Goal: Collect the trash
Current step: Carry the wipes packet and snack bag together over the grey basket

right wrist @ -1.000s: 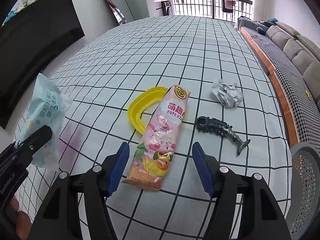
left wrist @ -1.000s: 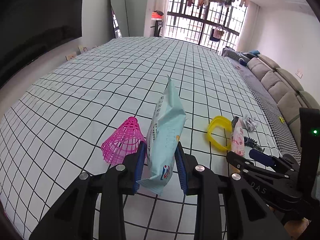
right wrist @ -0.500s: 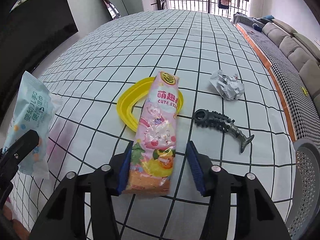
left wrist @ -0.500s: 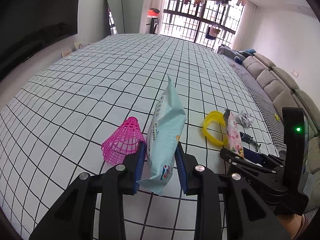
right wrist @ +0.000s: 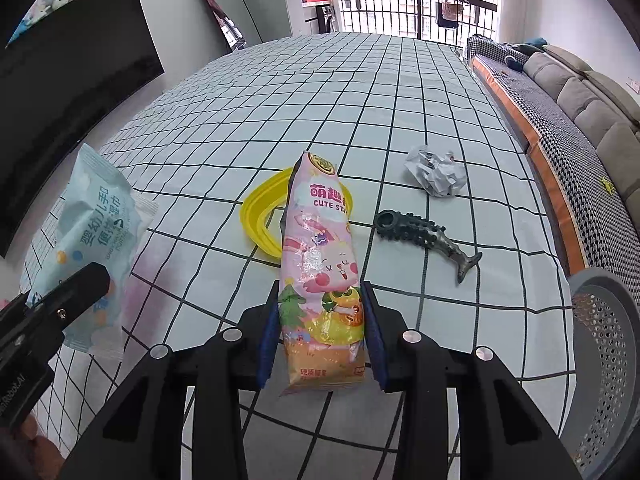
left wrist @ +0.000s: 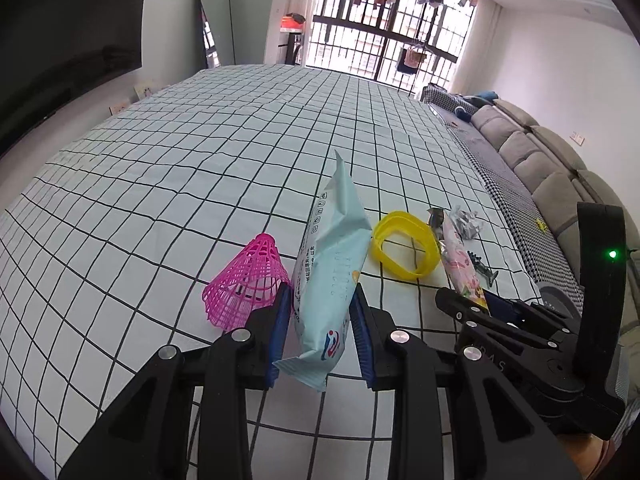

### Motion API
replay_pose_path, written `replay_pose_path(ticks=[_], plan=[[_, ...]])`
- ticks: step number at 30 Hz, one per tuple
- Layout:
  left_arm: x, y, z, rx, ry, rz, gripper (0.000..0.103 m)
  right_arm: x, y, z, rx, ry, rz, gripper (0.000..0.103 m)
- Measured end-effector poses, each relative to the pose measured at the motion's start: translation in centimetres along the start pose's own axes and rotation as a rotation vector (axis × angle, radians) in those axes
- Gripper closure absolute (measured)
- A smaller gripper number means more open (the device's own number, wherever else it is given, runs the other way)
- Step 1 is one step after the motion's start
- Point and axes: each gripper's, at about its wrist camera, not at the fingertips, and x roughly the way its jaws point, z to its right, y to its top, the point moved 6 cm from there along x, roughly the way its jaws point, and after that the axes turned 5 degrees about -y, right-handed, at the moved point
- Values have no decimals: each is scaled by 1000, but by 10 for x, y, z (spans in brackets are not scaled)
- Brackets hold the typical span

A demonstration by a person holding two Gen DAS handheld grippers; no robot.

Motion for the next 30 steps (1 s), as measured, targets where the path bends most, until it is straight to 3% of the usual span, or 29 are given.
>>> replay_pose_path(ticks=[11,30], plan=[[-10,-21,43,54,-58,-14,73,-50,-24,28,36,-22,60,67],[-19,-59,135,179,-149,-51,73,-113,-81,125,164,-126,91,67]])
